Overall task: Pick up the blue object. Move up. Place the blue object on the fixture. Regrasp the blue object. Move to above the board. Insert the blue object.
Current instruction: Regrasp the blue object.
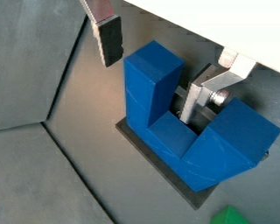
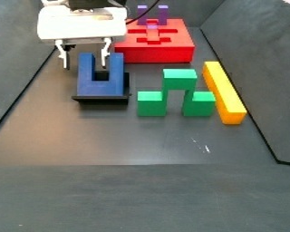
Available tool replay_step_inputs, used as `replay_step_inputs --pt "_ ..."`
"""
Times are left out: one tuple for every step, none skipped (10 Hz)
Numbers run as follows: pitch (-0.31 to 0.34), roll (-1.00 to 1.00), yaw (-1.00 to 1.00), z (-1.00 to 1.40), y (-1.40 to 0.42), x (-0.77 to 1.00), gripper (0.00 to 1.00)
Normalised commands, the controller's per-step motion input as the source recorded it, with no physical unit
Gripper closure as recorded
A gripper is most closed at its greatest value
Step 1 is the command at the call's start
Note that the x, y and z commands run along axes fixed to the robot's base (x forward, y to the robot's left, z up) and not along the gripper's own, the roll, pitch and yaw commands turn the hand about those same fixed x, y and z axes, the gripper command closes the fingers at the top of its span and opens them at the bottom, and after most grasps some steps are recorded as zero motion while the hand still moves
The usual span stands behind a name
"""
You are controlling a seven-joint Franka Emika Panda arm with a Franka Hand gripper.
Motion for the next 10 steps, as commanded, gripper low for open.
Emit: replay_step_inputs --pt "0.009 0.00 0.00 0.00 0.00 0.00 0.00" --pt "0.000 0.00 0.00 -0.02 0.00 0.00 0.00" --pt "0.006 0.00 0.00 0.00 0.00 0.03 0.00" --pt "0.000 0.00 0.00 0.00 0.00 0.00 1.00" --pt "0.000 0.00 0.00 0.00 0.00 0.00 1.00" --pt "0.000 0.00 0.00 0.00 0.00 0.00 1.00" --pt "0.000 0.00 0.00 0.00 0.00 0.00 1.00" --pt "0.000 0.00 0.00 0.00 0.00 0.00 1.00" --pt "0.000 0.00 0.00 0.00 0.00 0.00 1.00" --pt "0.000 0.00 0.00 0.00 0.00 0.00 1.00"
